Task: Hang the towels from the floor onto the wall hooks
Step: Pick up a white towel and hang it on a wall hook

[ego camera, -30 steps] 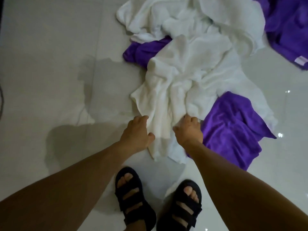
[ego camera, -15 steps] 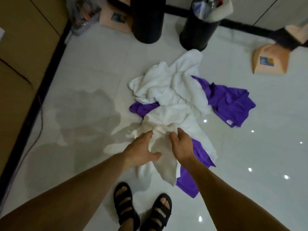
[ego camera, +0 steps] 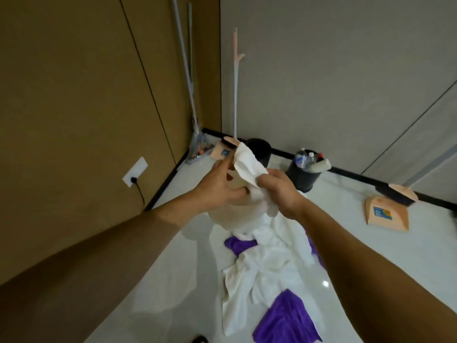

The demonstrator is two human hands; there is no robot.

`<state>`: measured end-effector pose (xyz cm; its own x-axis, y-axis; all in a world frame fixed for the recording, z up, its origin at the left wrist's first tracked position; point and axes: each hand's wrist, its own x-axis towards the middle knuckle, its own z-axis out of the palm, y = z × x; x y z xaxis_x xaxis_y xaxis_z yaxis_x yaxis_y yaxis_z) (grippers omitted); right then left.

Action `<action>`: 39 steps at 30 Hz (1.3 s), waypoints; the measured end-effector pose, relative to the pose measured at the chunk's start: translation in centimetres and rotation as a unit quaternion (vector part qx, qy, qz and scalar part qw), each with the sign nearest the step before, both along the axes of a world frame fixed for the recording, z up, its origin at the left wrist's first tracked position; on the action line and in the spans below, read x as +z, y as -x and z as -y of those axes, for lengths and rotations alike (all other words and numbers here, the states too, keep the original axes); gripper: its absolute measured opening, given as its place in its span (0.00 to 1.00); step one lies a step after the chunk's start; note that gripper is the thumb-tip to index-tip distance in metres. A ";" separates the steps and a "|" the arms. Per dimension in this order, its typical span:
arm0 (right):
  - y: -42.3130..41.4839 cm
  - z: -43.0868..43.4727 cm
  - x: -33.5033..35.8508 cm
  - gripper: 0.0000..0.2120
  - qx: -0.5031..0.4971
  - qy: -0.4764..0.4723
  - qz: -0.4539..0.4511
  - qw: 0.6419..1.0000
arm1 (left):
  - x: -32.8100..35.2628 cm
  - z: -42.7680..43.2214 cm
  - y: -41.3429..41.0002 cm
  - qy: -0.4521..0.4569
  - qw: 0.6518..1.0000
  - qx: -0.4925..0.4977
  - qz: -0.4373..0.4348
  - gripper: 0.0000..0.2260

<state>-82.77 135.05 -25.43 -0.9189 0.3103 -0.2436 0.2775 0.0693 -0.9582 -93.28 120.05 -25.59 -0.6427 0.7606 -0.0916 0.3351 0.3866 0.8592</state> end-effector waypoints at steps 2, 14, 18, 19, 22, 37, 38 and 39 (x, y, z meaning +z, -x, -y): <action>1.0 0.0 4.0 0.20 0.066 0.012 -0.028 0.997 | 4.3 0.9 0.3 -0.033 0.996 0.052 -0.061 0.48; 2.5 4.4 16.0 0.19 0.113 -0.094 -0.175 0.974 | 19.4 7.9 -2.4 -0.067 0.953 0.287 -0.074 0.13; 1.1 8.4 18.4 0.11 0.243 -0.086 -0.212 0.943 | 22.6 11.0 -4.8 -0.011 0.973 0.206 -0.100 0.09; 1.0 9.2 18.6 0.10 0.236 -0.090 -0.219 0.942 | 23.1 12.1 -5.3 -0.001 0.975 0.202 -0.088 0.10; 1.2 11.3 19.4 0.11 0.202 0.005 -0.212 0.956 | 23.5 16.1 -6.8 -0.008 0.973 0.228 -0.028 0.11; 0.7 26.7 26.3 0.15 0.262 -0.032 -0.248 0.932 | 21.1 29.3 -15.4 -0.042 0.938 0.344 0.015 0.09; 0.6 28.0 27.0 0.16 0.259 -0.036 -0.260 0.930 | 20.7 29.7 -15.9 -0.020 0.942 0.334 0.029 0.15; 0.5 29.3 27.7 0.16 0.256 -0.045 -0.275 0.926 | 20.3 30.0 -16.5 -0.008 0.943 0.330 0.048 0.21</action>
